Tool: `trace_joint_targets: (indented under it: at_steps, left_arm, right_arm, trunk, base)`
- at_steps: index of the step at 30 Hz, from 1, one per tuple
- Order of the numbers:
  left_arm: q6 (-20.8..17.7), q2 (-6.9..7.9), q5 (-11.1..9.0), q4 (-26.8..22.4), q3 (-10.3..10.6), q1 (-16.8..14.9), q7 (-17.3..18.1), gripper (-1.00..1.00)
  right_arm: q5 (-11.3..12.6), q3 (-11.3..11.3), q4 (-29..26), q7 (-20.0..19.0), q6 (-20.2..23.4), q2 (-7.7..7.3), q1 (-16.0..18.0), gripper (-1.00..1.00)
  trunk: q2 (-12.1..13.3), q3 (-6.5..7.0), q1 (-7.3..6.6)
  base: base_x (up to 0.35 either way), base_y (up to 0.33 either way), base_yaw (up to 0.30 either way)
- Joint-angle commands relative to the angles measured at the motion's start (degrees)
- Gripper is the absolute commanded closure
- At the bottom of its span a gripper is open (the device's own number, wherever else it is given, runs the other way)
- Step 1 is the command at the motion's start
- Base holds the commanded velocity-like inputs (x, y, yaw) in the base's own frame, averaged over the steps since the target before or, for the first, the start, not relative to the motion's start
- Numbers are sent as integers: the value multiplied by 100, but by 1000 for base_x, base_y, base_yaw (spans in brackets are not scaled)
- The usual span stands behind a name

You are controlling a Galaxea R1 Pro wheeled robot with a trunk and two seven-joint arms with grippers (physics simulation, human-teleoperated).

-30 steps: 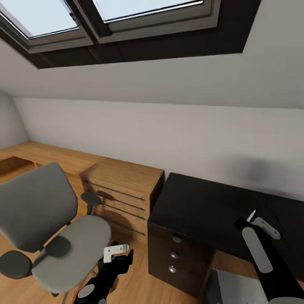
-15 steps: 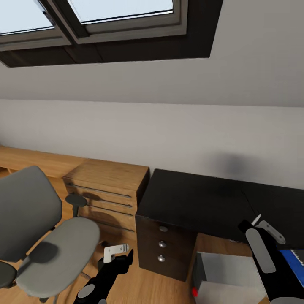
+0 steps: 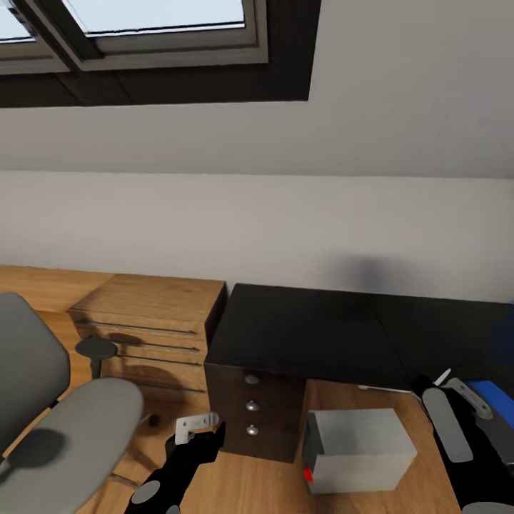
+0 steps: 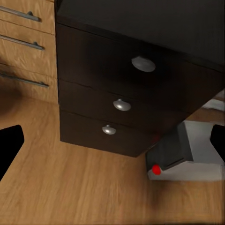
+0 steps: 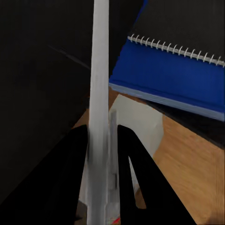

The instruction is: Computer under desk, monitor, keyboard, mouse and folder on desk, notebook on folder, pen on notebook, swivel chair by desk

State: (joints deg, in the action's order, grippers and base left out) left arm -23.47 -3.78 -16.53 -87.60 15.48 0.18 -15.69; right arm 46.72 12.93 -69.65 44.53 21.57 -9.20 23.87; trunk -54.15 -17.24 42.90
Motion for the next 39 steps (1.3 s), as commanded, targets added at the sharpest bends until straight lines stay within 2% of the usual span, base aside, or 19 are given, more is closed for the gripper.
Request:
trace_joint_targets:
  at_steps: [1,7,13,29,39]
  left_arm:
    - [-17,0,-61,-12,6,0,-48,-100]
    - [-25,0,-62,-5,7,0,-48,-100]
    - [-26,-1,-61,-3,9,0,-48,-100]
    - [-26,-8,-61,-3,25,0,-48,-100]
    - [-26,-8,-60,21,30,0,-48,-100]
  right_arm:
    - [31,8,49,15,20,-5,8,100]
    - [24,186,280,4,-309,-39,12,100]
    - [13,210,376,-17,-674,-43,12,100]
    - [-30,158,383,-47,-722,-38,12,100]
    - [-37,175,389,-49,-724,-45,12,100]
  trunk:
    - [-5,-6,1]
    - [-5,-6,1]
    - [-5,-11,1]
    - [-5,-14,1]
    - [-5,-14,1]
  base:
    - [-2,0,-268]
    - [0,0,-269]
    - [0,0,-215]
    - [3,0,-15]
    - [258,-2,0]
